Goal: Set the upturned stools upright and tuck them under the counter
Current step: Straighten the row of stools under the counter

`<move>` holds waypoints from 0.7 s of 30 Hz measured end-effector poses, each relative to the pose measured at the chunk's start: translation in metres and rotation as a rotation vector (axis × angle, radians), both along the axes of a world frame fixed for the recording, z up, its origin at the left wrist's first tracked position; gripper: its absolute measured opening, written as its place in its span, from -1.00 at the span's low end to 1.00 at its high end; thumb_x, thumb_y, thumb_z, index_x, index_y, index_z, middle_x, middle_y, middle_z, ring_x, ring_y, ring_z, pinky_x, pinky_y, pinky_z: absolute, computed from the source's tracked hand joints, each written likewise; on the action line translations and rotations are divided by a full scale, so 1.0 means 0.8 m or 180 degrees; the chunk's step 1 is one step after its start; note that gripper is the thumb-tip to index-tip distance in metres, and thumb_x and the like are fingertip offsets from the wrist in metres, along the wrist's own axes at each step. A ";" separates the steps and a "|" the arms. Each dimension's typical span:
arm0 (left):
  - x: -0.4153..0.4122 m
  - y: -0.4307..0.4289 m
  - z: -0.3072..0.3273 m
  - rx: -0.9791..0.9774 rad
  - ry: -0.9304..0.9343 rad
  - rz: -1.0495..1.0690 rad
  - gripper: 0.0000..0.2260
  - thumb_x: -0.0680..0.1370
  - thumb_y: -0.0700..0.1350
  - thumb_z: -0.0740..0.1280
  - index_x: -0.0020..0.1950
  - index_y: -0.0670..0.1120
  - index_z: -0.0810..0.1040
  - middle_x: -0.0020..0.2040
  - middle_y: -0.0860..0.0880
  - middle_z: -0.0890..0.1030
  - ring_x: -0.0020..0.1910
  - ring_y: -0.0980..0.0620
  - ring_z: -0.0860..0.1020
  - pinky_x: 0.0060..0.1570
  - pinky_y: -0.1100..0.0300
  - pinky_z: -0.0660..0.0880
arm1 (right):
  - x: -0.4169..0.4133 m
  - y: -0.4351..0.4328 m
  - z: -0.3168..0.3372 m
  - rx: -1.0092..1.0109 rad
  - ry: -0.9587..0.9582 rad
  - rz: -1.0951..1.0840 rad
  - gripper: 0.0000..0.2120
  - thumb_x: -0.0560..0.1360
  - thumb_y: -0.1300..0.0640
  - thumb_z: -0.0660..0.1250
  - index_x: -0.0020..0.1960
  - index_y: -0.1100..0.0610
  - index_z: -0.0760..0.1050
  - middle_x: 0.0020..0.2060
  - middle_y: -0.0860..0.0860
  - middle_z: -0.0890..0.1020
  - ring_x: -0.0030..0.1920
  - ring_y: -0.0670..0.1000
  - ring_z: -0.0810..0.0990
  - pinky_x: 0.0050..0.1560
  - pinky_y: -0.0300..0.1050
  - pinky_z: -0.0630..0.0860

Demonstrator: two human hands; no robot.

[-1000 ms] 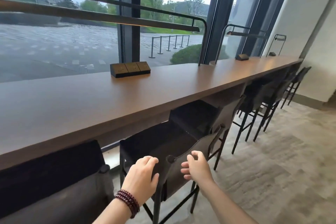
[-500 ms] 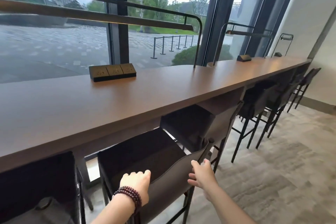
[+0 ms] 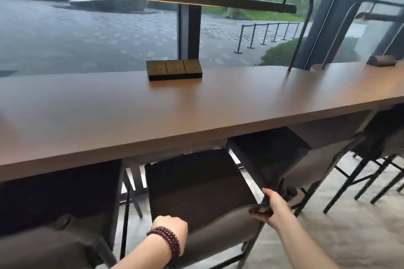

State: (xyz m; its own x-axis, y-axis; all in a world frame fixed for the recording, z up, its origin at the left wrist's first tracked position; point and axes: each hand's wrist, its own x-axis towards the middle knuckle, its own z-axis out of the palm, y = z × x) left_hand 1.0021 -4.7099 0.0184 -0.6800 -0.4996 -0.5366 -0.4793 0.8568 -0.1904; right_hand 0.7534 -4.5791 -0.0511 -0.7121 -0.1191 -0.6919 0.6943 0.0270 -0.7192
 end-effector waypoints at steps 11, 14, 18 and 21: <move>-0.002 -0.030 0.017 -0.0656 0.0466 0.0191 -0.73 0.46 -0.21 0.19 0.11 -0.09 0.56 0.12 -0.10 0.62 0.14 -0.16 0.56 0.04 0.07 0.47 | 0.020 -0.025 0.041 -0.0742 0.0401 -0.0128 -0.72 0.36 0.50 0.14 -0.01 0.23 0.28 -0.25 0.19 0.41 -0.38 0.14 0.46 -0.66 -0.03 0.50; -0.006 -0.058 0.024 -0.0729 0.0536 0.0178 -0.74 0.46 -0.22 0.18 0.08 -0.10 0.56 0.08 -0.08 0.62 0.10 -0.15 0.57 -0.02 0.09 0.47 | 0.014 -0.047 0.041 -0.0866 0.0416 -0.0069 -0.70 0.35 0.49 0.16 -0.02 0.19 0.27 -0.24 0.21 0.44 -0.35 0.19 0.51 -0.52 0.06 0.59; -0.004 -0.101 0.034 -0.0817 0.0483 0.0191 -0.74 0.44 -0.22 0.18 0.06 -0.09 0.57 0.06 -0.07 0.63 0.06 -0.13 0.59 -0.08 0.12 0.45 | 0.013 -0.083 0.031 -0.1002 0.0343 -0.0014 -0.66 0.30 0.49 0.21 0.00 0.22 0.27 -0.10 0.32 0.52 -0.18 0.29 0.59 -0.30 0.26 0.61; 0.000 -0.116 0.031 -0.0853 0.0440 0.0251 -0.72 0.45 -0.21 0.18 0.09 -0.06 0.56 0.06 -0.06 0.63 0.07 -0.11 0.59 -0.08 0.13 0.45 | 0.011 -0.100 0.016 -0.0988 0.0386 0.0046 -0.48 0.21 0.44 0.25 0.14 0.21 0.27 0.07 0.39 0.53 -0.15 0.31 0.61 -0.37 0.17 0.60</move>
